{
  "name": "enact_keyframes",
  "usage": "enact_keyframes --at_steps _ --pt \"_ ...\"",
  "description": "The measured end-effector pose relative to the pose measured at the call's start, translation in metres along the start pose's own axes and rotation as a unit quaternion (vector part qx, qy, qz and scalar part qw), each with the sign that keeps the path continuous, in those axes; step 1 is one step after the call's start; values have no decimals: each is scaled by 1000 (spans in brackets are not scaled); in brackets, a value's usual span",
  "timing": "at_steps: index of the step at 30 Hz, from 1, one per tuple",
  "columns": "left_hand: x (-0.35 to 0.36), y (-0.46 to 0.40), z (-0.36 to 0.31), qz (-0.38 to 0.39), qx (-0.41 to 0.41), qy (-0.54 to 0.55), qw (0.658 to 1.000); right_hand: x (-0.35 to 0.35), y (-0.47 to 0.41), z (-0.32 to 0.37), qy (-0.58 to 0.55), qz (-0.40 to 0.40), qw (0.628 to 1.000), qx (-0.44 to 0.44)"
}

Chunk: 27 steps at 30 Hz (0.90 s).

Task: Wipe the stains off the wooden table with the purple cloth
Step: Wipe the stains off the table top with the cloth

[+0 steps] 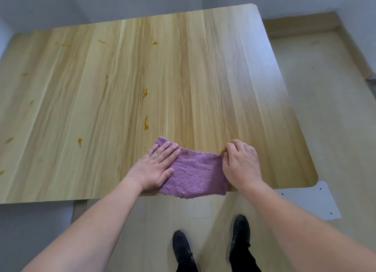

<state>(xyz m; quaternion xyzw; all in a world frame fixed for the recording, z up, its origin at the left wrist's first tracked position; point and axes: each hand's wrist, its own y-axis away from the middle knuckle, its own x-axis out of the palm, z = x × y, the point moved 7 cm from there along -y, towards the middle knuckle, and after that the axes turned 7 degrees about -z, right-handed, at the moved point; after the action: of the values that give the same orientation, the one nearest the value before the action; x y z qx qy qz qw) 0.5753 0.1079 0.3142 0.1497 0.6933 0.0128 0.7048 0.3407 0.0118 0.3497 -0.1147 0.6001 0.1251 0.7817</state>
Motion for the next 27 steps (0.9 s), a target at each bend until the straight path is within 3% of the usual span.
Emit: enact_keyframes --at_steps 1,4,6,8,9,10,12,19,23,27 --pt "-4 3 5 -10 -15 -1 1000 1 -5 5 3 0 1000 -15" --pt "-31 4 -30 -136 -126 98 978 3 -19 13 -5 -3 999 -32" --pt "-34 3 -58 -177 -298 185 920 6 -27 20 -5 5 999 -37" --pt "-27 0 -78 -163 -462 279 826 11 -36 23 10 16 999 -46" --pt "-22 -4 -85 -144 -511 302 792 14 -42 23 13 16 998 -53" --pt "-20 -10 -90 -131 -536 299 779 13 -47 21 12 9 998 -57" --pt "-9 -17 -86 -117 -529 243 805 17 -58 25 -9 -3 998 -56" --pt "11 0 -27 -95 -346 110 927 47 -64 59 -20 19 999 -43" --pt "23 43 52 -55 -296 78 950 66 -57 62 34 62 996 -51" --pt "22 57 86 -37 -334 80 939 68 -57 60 47 50 996 -54"
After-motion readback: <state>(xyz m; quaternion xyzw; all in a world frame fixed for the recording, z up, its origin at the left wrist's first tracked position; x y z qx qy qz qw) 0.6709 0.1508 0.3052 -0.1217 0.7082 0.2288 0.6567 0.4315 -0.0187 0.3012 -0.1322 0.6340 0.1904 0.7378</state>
